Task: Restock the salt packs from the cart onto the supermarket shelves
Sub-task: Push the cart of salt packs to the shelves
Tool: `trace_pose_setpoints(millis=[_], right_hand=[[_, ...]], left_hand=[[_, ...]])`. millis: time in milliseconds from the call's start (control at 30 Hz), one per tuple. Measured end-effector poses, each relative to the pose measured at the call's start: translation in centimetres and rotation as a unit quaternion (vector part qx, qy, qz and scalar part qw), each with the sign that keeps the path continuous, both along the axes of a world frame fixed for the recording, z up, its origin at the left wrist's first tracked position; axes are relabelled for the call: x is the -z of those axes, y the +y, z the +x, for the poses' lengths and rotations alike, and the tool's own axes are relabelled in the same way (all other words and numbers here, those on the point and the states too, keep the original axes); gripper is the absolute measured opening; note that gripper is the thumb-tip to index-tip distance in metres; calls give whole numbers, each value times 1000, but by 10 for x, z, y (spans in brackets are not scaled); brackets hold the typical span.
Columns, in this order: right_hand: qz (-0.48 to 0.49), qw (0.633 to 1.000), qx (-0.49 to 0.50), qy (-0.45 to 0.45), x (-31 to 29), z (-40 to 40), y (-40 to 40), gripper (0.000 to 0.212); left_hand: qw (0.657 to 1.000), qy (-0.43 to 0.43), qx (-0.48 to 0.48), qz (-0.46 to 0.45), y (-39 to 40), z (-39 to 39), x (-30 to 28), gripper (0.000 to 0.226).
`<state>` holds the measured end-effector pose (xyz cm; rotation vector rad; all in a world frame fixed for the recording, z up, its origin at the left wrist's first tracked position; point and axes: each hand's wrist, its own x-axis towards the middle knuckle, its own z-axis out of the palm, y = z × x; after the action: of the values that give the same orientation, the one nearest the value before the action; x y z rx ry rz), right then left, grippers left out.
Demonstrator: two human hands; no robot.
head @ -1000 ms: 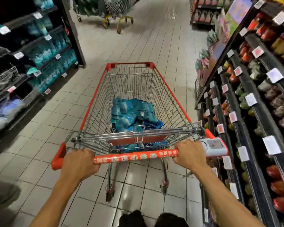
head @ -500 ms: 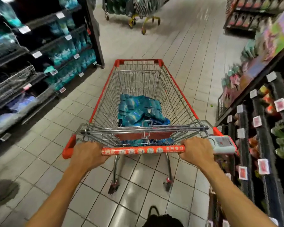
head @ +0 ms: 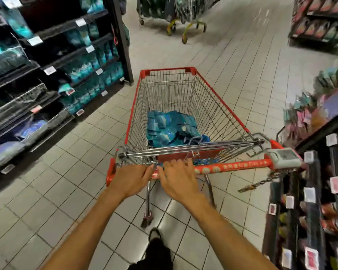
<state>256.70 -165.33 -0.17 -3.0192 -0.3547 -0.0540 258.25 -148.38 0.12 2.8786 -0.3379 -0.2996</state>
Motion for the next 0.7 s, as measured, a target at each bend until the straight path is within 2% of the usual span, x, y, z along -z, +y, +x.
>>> trace_pose_setpoints(millis=[67, 133, 200, 300, 400, 467, 567, 700], right_hand=[[-18, 1000, 13, 5, 1, 24, 22, 34], [-16, 998, 47, 39, 0, 45, 38, 27], [23, 995, 80, 61, 1, 68, 43, 37], [52, 993, 95, 51, 5, 108, 38, 61], [62, 995, 73, 41, 5, 134, 21, 66], [63, 996, 56, 42, 5, 152, 10, 63], [46, 997, 41, 42, 3, 180, -6, 63], [44, 996, 8, 78, -1, 217, -32, 55]], left_hand=[[997, 42, 2, -57, -5, 29, 2, 35], [991, 57, 13, -119, -4, 58, 1, 27], [987, 34, 17, -156, 3, 85, -3, 20], [974, -8, -2, -228, 20, 138, -4, 22], [960, -38, -22, -277, 28, 197, -1, 21], [971, -60, 6, -229, 29, 240, 8, 21], [994, -45, 56, -88, 24, 304, 28, 30], [984, 22, 164, 69, 12, 373, 57, 42]])
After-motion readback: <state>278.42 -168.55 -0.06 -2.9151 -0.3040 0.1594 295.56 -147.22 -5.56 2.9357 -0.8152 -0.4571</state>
